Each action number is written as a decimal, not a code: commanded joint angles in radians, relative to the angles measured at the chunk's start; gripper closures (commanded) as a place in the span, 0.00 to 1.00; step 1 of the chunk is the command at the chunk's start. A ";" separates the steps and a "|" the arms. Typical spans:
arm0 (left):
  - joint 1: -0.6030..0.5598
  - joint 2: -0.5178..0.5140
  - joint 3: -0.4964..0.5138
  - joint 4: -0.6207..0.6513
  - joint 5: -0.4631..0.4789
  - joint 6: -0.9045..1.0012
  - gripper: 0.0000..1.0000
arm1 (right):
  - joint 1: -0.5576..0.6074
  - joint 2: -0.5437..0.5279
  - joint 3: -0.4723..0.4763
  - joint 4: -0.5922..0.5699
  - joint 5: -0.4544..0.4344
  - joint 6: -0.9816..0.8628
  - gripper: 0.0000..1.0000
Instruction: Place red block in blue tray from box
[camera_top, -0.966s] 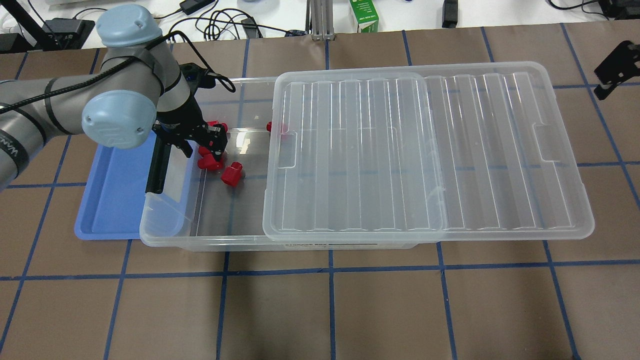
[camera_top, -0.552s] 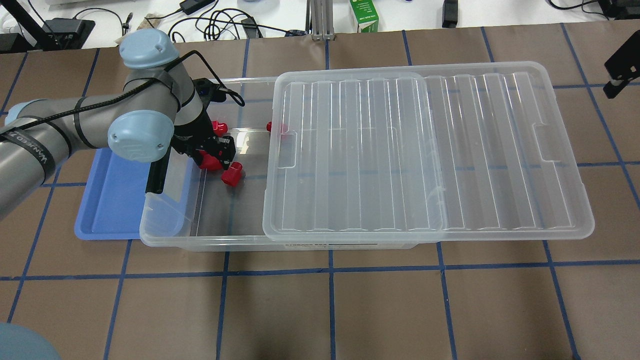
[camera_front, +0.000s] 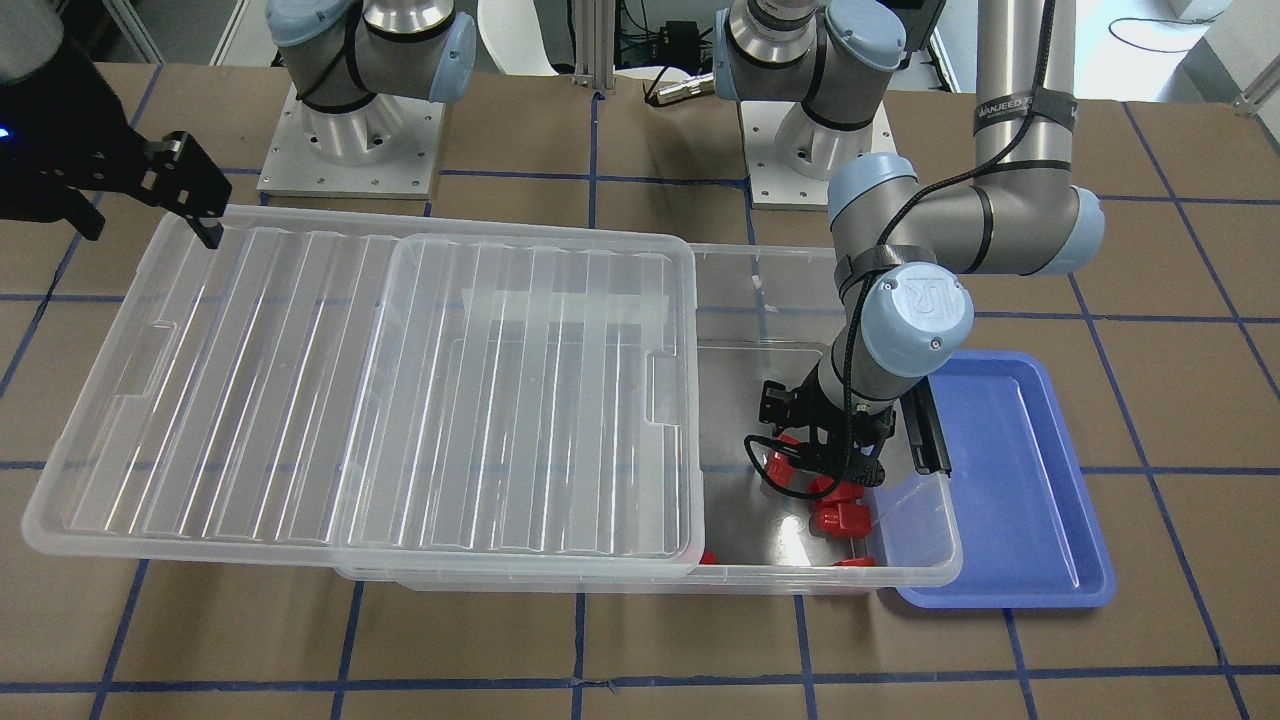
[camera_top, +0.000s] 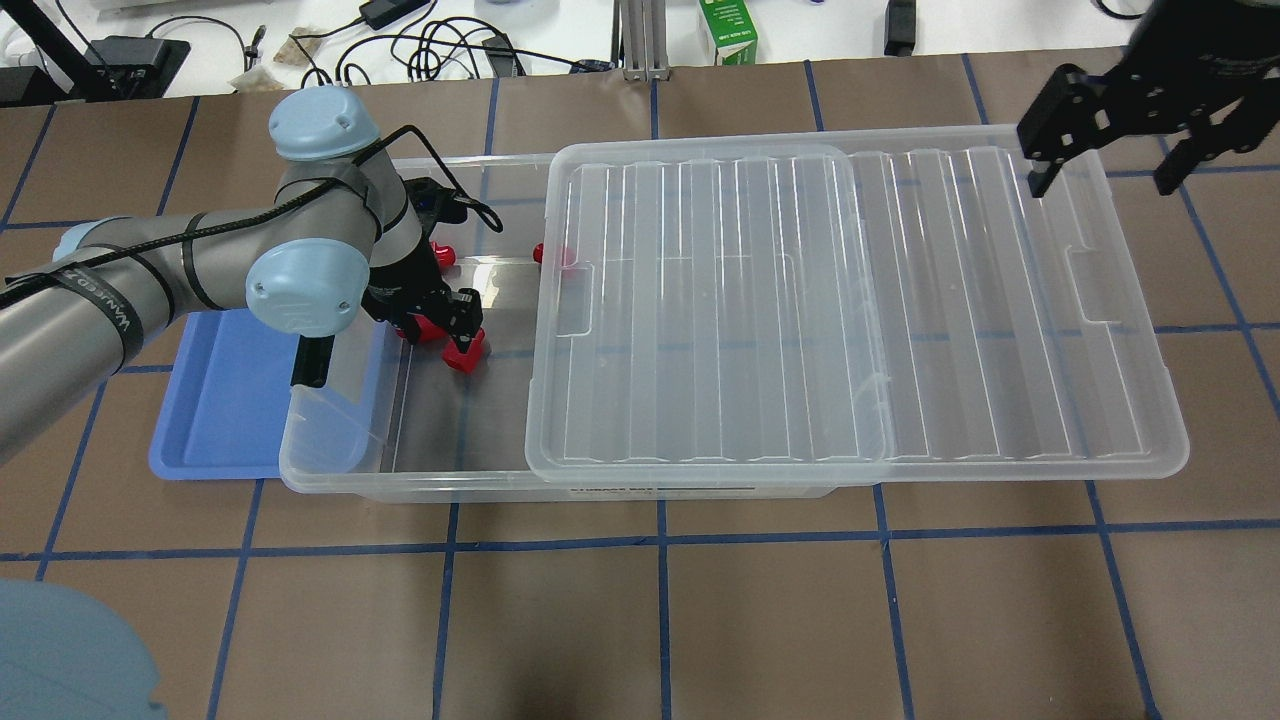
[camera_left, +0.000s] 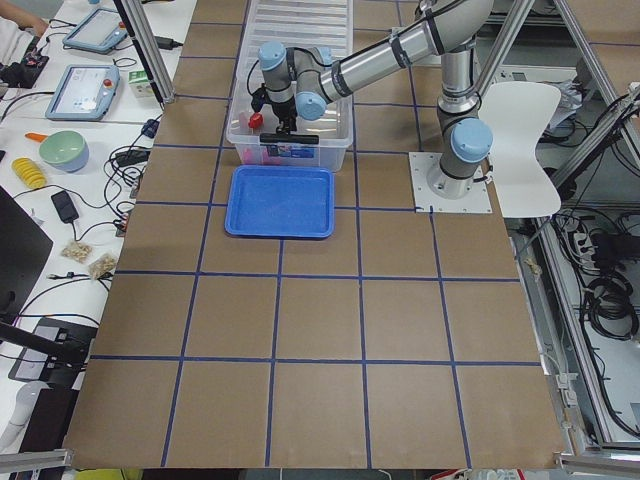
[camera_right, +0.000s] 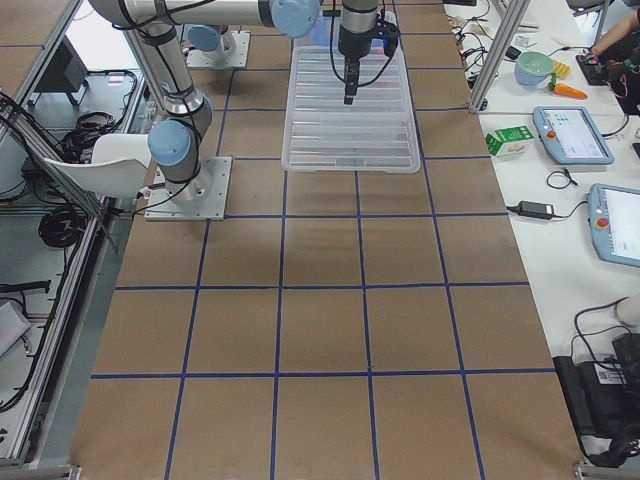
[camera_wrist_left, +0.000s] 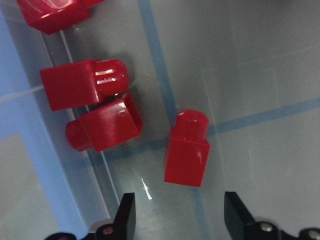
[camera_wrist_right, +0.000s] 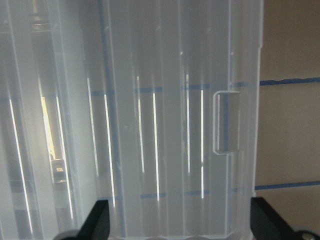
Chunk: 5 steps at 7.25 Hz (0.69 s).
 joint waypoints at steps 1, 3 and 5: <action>-0.006 -0.038 -0.002 0.039 0.000 -0.001 0.32 | 0.048 0.018 0.003 -0.036 -0.003 0.045 0.00; -0.008 -0.062 0.000 0.044 -0.002 -0.001 0.32 | 0.048 0.018 0.001 -0.036 -0.001 0.039 0.00; -0.008 -0.077 0.000 0.061 -0.002 0.001 0.32 | 0.048 0.018 0.003 -0.045 -0.002 0.031 0.00</action>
